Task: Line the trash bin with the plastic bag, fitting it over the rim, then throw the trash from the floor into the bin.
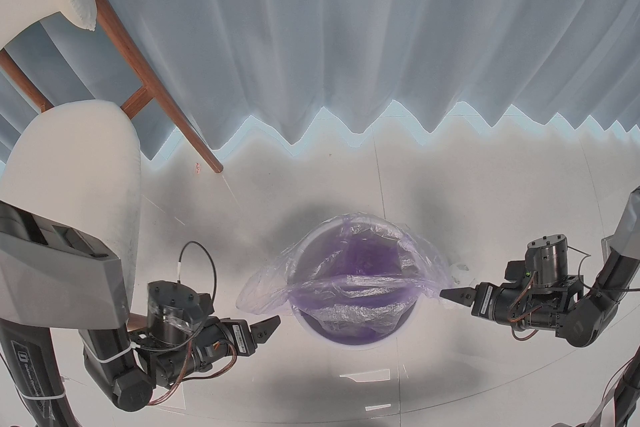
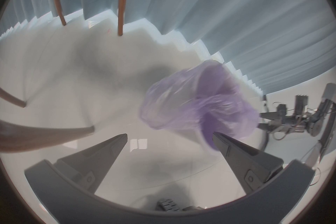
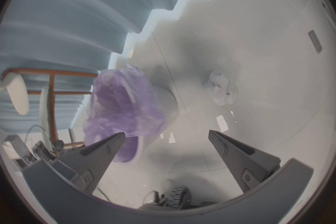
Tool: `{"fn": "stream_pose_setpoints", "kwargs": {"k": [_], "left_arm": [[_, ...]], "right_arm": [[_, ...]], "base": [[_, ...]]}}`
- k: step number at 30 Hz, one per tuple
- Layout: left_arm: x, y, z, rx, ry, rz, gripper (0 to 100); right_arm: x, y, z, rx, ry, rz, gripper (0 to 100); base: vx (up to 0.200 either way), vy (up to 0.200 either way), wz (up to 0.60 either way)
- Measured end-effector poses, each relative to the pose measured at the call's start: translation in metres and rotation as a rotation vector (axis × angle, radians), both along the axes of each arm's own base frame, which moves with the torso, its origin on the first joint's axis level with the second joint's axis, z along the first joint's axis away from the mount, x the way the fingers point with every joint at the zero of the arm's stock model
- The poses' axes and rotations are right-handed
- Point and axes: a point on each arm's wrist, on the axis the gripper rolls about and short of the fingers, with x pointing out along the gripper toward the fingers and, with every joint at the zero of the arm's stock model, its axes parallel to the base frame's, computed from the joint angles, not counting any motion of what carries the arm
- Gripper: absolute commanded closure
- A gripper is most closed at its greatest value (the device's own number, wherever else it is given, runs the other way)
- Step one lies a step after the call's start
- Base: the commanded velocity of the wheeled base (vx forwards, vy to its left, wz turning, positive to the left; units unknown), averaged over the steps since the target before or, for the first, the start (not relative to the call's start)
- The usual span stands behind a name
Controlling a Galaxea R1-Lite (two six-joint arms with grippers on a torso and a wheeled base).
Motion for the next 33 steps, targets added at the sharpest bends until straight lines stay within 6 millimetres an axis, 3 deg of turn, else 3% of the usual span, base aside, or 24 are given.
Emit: {"fn": "stream_pose_setpoints", "kwargs": {"k": [9, 16, 24, 33], "left_arm": [[-0.023, 0.011, 0.033, -0.235, -0.042, -0.122, 0], [-0.023, 0.002, 0.047, -0.493, 0.095, -0.037, 0], [0.002, -0.047, 0.043, -0.568, 0.229, 0.039, 0], [0.033, -0.073, 0.032, -0.528, 0.351, 0.172, 0]], "right_arm": [[-0.021, 0.004, 0.044, 0.240, 0.109, -0.099, 0], [-0.027, 0.019, 0.068, 0.363, 0.172, -0.164, 0], [-0.010, 0.043, 0.063, 0.366, 0.213, -0.258, 0], [0.016, 0.063, 0.054, 0.389, 0.243, -0.305, 0]], "base": [[0.000, 0.000, 0.00], [0.000, 0.000, 0.00], [0.000, 0.000, 0.00], [0.000, 0.000, 0.00]]}}
